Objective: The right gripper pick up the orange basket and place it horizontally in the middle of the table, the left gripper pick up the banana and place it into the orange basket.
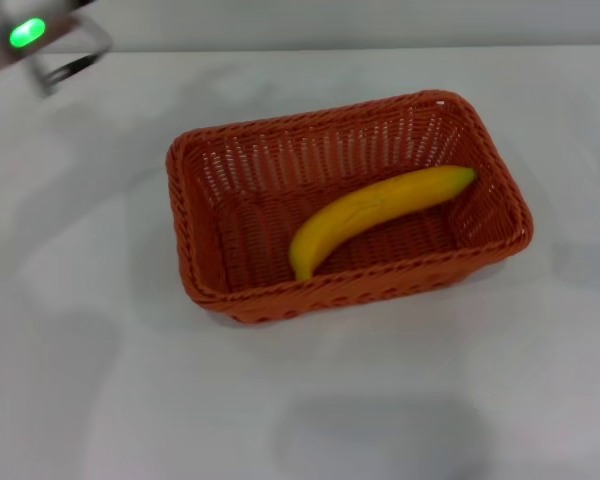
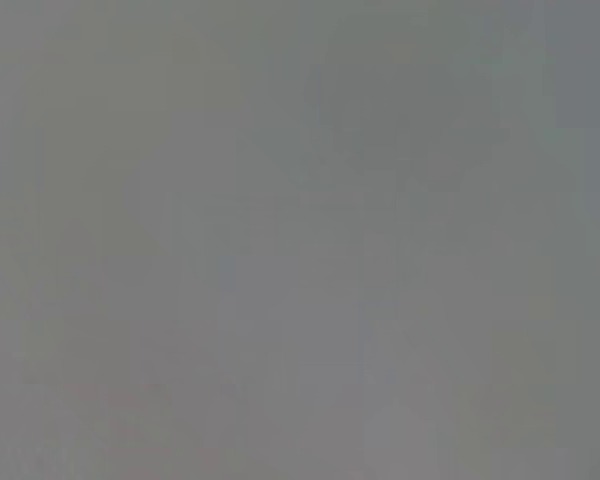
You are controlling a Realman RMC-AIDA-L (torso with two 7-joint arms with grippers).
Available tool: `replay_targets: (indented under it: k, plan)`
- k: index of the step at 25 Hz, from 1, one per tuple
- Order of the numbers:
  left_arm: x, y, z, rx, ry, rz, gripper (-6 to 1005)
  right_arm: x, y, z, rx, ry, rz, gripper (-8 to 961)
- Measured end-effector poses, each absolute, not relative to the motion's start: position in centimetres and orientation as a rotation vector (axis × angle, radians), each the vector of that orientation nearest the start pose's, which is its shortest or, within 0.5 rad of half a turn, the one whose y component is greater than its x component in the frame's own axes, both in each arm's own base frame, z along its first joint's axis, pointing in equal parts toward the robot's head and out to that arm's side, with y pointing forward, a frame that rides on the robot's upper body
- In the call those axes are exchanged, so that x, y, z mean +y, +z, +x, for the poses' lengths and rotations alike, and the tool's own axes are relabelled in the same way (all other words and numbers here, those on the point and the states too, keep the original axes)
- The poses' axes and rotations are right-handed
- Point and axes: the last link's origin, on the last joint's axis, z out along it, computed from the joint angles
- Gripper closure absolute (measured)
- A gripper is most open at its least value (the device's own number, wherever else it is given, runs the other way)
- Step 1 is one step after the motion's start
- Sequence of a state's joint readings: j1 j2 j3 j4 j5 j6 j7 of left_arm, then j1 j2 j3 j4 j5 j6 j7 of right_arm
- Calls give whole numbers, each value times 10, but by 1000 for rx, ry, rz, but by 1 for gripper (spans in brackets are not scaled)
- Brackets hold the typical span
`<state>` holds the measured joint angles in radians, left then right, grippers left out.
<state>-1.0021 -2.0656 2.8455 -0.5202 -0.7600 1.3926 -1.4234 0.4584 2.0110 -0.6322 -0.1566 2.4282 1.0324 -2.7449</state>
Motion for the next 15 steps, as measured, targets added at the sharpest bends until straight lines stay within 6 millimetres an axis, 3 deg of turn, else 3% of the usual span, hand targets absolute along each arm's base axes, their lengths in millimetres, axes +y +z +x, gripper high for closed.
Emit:
replay_targets:
  k: [5, 6, 10, 13, 14, 15]
  plan:
    - [399, 72, -268, -740, -1288, -1745, 132, 352, 75, 383, 623, 606, -1416, 299]
    - [378, 75, -293, -715, -1288, -1600, 132, 352, 75, 382, 622, 606, -1416, 299]
    - [328, 71, -338, -641, -1170, -1324, 132, 352, 76, 383, 620, 603, -1416, 298]
    - [296, 61, -361, -626, -1038, -1196, 132, 352, 75, 383, 620, 598, -1420, 298]
    - [296, 61, -361, -626, -1038, -1196, 132, 352, 75, 383, 620, 597, -1421, 298]
    - [277, 55, -374, -643, -953, -1123, 131, 352, 75, 383, 618, 595, -1425, 298]
